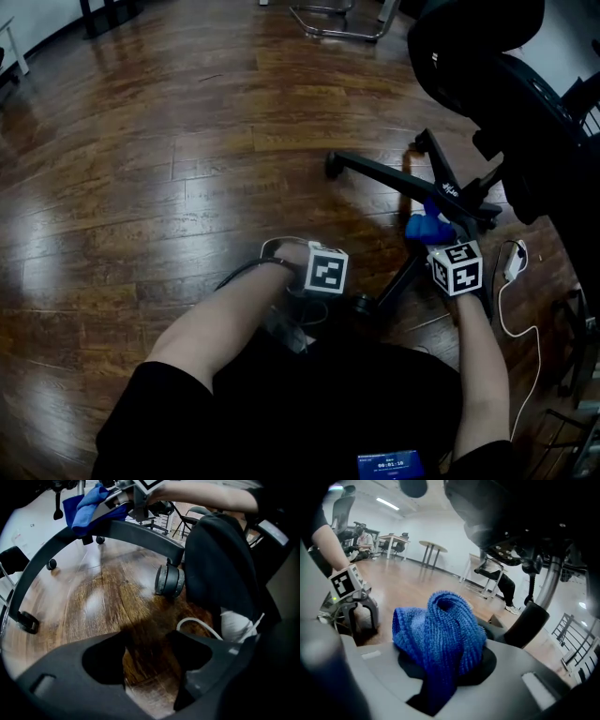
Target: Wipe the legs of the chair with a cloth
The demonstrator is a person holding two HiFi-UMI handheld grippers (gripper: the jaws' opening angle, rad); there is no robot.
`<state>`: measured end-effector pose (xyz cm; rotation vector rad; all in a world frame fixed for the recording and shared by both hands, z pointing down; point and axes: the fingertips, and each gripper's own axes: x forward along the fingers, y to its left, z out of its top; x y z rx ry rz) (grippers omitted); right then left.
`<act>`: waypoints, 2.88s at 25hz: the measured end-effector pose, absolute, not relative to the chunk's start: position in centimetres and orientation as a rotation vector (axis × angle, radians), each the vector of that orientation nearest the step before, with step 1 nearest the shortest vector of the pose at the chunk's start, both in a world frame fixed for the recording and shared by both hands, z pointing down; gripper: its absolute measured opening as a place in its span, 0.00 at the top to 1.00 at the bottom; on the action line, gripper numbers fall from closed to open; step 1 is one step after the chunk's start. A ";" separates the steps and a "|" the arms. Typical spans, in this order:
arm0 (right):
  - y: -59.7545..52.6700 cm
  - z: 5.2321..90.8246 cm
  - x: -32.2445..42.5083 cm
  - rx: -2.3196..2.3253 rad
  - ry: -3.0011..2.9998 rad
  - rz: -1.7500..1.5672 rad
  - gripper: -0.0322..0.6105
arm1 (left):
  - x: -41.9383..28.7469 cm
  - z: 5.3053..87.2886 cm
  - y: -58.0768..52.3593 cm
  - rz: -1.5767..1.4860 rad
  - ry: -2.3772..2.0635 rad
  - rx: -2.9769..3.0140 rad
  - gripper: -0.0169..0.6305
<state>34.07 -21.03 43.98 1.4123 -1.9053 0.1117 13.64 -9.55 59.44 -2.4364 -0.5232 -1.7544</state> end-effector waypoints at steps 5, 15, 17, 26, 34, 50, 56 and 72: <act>-13.9 47.6 26.0 1.070 -1.952 0.085 0.81 | 13.6 59.5 -9.6 -1.787 -0.500 -2.409 0.49; -8.6 49.3 21.1 0.803 -2.077 0.137 0.81 | 13.9 59.5 -9.3 -1.790 -0.504 -2.416 0.48; -11.3 48.4 23.9 0.900 -2.064 0.120 0.81 | 13.9 59.5 -9.3 -1.779 -0.510 -2.424 0.48; -23.1 42.9 36.4 1.406 -1.969 0.179 0.81 | 14.1 59.4 -9.6 -1.709 -0.529 -2.470 0.49; -20.3 44.3 33.1 1.370 -1.987 0.228 0.81 | 13.7 59.5 -9.5 -1.771 -0.513 -2.430 0.49; -10.2 49.1 22.7 0.894 -2.021 0.180 0.81 | 14.2 59.6 -9.3 -1.800 -0.500 -2.396 0.48; -20.0 44.7 33.0 1.284 -1.970 0.188 0.81 | 14.3 59.5 -9.3 -1.762 -0.525 -2.427 0.49; -13.0 47.8 25.2 1.060 -1.981 0.157 0.81 | 13.8 59.6 -9.5 -1.803 -0.512 -2.387 0.48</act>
